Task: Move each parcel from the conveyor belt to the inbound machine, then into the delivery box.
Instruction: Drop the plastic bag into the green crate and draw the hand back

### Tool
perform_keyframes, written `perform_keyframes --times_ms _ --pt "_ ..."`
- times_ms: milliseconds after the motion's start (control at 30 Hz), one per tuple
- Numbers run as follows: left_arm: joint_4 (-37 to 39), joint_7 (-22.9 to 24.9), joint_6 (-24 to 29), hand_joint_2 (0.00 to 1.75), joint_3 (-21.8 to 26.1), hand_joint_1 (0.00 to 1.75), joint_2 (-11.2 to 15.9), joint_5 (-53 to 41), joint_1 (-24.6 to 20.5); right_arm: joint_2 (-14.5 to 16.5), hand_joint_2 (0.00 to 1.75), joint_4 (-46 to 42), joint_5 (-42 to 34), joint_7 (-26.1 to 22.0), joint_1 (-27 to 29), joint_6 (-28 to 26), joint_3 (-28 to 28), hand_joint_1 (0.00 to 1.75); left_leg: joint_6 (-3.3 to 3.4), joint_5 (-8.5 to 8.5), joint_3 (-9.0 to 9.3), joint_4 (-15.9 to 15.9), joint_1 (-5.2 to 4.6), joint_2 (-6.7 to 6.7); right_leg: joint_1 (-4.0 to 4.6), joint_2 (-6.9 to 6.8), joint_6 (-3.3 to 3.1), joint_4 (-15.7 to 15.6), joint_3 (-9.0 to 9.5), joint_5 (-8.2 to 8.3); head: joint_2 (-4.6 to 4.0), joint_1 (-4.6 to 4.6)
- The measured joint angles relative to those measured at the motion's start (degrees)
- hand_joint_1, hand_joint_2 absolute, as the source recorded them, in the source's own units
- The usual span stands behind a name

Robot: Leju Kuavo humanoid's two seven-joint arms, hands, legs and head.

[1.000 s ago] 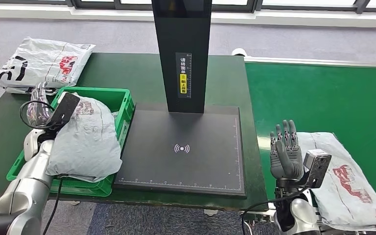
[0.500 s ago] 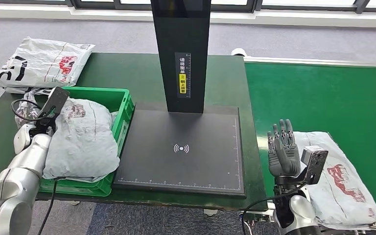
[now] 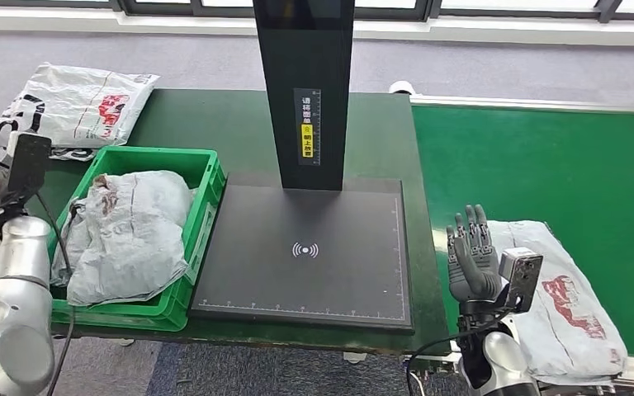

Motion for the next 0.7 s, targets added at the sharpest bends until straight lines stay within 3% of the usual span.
perform_keyframes --times_ms 233,367,533,700 --pt "-2.8 -1.3 0.0 0.00 10.6 0.00 -0.1 -6.6 -2.8 0.0 1.75 0.0 0.0 0.0 0.3 -0.2 0.0 0.00 -0.02 0.02 0.00 0.0 0.01 0.00 0.01 0.00 -0.01 0.0 0.00 0.01 0.00 0.00" --pt "-4.0 -6.5 0.0 1.75 16.2 0.00 -0.1 -7.9 -4.4 0.0 1.75 0.0 -0.1 0.1 0.2 -0.2 0.1 0.00 -0.02 0.02 -0.01 0.0 0.04 -0.01 0.03 -0.01 -0.01 0.0 0.00 0.01 0.00 0.00" --pt "-3.3 -11.3 0.0 1.75 20.0 0.00 0.2 -4.9 -7.4 0.0 1.75 0.1 -0.1 0.3 -0.1 -0.5 0.3 0.00 -0.03 0.02 0.00 0.0 0.04 -0.09 0.03 -0.09 -0.01 0.0 0.03 0.00 0.00 -0.01" --pt "-2.4 -11.8 0.0 1.75 20.1 0.00 -0.8 -5.1 -8.5 0.0 1.75 0.5 -0.1 -0.3 -0.1 -1.0 1.0 0.00 -0.05 0.04 0.01 0.0 0.03 -0.10 0.02 -0.09 -0.02 0.0 0.03 0.01 0.00 0.00"
